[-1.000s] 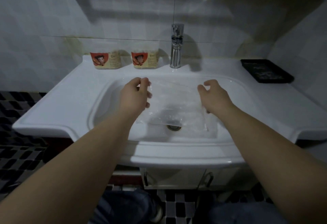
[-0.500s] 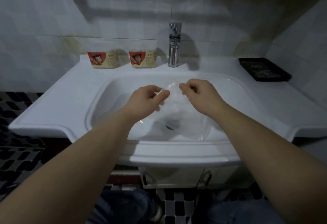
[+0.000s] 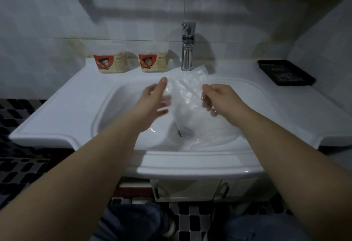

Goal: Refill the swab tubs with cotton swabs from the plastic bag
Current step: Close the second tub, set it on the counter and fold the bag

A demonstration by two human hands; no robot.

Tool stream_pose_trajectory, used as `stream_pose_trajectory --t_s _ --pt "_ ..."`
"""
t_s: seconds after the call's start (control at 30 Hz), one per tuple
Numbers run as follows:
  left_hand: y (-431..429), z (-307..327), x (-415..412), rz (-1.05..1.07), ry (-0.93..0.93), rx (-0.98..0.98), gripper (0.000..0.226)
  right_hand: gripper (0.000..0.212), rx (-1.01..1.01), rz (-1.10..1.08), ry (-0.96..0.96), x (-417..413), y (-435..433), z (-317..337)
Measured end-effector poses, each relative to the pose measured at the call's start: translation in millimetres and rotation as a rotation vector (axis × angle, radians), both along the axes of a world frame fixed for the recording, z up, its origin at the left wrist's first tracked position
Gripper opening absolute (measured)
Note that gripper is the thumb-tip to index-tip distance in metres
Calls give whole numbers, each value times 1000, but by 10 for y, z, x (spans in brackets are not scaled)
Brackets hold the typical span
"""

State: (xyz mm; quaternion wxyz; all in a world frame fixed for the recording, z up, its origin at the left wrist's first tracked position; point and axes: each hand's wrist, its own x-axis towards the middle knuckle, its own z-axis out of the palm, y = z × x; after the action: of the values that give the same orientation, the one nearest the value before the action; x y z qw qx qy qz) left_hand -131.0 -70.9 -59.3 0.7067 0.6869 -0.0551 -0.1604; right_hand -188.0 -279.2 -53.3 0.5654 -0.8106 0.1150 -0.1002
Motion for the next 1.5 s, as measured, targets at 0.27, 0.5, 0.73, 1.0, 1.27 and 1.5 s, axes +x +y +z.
stream_pose_trajectory --t_s 0.27,0.5,0.73,1.0,1.27,1.5 --pt "-88 -70 -44 -64 -41 54 77 23 110 -117 -37 29 -3 -24" --pt "-47 -56 -48 -199 163 -134 93 51 117 -78 -114 30 -55 -21" --pt "-32 -58 12 -113 107 -215 43 23 54 -147 -136 59 -68 -44" --pt "-17 -107 75 -41 17 -76 24 60 -171 101 22 19 -81 -116" --pt "10 -181 7 -52 -409 693 21 4 -379 -6 29 21 -159 -107" --pt "-33 -115 8 -68 -58 156 27 26 131 113 119 15 -140 -38"
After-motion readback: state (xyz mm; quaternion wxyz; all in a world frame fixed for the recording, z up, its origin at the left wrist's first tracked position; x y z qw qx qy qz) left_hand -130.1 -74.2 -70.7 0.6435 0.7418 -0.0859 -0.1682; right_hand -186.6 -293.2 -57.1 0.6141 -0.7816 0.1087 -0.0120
